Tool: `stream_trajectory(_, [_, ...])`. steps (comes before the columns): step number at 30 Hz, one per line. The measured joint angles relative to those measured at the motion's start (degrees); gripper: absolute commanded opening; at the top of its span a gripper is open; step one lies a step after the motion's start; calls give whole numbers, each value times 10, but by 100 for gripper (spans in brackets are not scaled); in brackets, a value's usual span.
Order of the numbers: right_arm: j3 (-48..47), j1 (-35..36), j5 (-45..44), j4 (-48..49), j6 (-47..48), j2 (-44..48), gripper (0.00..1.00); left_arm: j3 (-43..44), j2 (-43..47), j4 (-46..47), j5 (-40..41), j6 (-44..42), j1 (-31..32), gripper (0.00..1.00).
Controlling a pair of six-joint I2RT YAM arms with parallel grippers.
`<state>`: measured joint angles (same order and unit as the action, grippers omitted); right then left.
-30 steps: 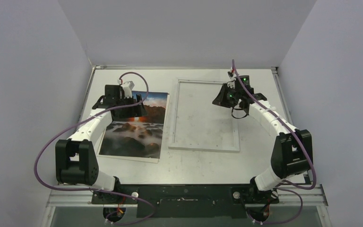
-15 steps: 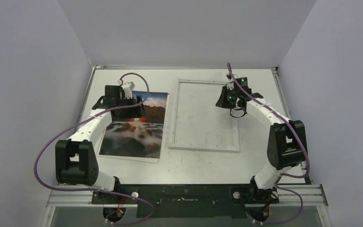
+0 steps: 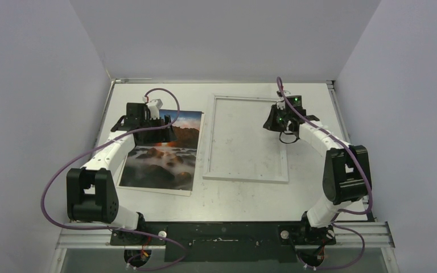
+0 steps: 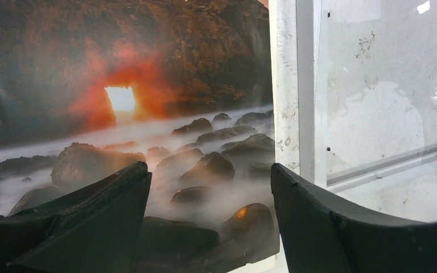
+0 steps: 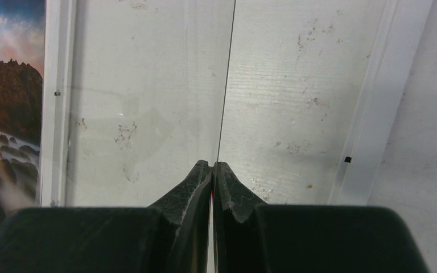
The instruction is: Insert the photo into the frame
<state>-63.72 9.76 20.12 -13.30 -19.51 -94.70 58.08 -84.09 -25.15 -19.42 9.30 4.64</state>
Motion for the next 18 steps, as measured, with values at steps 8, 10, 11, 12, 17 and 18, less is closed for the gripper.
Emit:
stream_trajectory(8, [8,-4,-2,13,0,0,5,0,1,-2,-2,-2,0,74])
stream_trajectory(10, [7,-4,-1,16,0,0,5,0,2,-2,-2,-1,0,74])
stream_trajectory(11, [8,-4,-1,18,0,0,5,0,2,-2,-2,-1,0,74])
stream_trajectory(12, [8,-4,-1,21,1,0,5,0,3,-2,-2,-1,0,74])
stream_trajectory(17, [8,-5,-1,28,9,0,5,-3,3,-2,-2,-2,0,74])
stream_trajectory(18, [9,-5,-1,31,10,0,5,-5,3,-2,-2,-2,0,74])
